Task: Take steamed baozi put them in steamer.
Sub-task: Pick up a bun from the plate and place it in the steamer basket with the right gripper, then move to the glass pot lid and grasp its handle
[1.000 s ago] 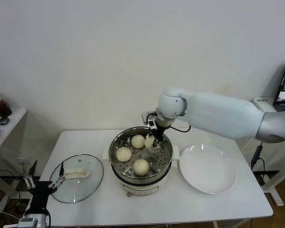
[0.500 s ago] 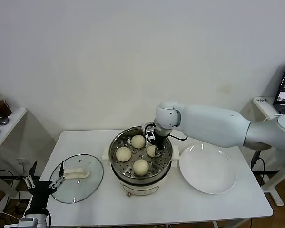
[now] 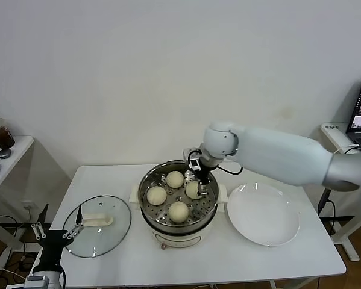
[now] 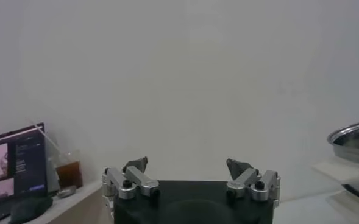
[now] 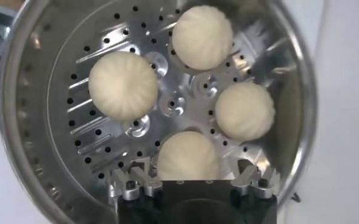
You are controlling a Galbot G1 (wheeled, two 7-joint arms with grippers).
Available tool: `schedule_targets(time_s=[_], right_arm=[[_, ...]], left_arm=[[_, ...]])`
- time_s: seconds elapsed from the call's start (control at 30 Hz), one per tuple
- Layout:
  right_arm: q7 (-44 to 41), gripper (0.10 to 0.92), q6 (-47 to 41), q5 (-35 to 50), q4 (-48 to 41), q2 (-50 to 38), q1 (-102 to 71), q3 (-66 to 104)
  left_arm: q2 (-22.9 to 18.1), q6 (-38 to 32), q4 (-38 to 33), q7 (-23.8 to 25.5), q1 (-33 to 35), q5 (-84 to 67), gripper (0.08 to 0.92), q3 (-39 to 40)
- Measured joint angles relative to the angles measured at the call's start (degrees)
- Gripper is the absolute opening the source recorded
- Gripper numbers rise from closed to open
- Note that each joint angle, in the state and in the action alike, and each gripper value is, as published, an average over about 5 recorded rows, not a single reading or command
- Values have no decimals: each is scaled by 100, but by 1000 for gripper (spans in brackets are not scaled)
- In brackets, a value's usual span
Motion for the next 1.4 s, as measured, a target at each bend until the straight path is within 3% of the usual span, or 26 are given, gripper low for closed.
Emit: schedule_targets(time_s=[0.3, 0.6, 1.0, 1.2, 1.4], right_arm=[[1600, 823, 315, 429, 995, -1139, -1205, 1405], [3410, 823, 1654, 205, 1671, -1759, -4359, 4218], [4112, 823, 3826, -1218, 2070, -144, -8269, 8244], [4256, 823, 4341, -1479, 2276, 952, -9512, 9714], [4344, 823, 4497, -1556, 2360, 1733, -10442, 10643]], left_arm=[[-16, -44, 51, -5, -19, 4, 823, 17], [-34, -111, 147, -17, -67, 68, 823, 143], [-6, -132, 143, -164, -22, 364, 823, 253], [107, -22, 193, -387, 6, 1006, 823, 285], [330, -43, 614, -742, -49, 2580, 823, 228]])
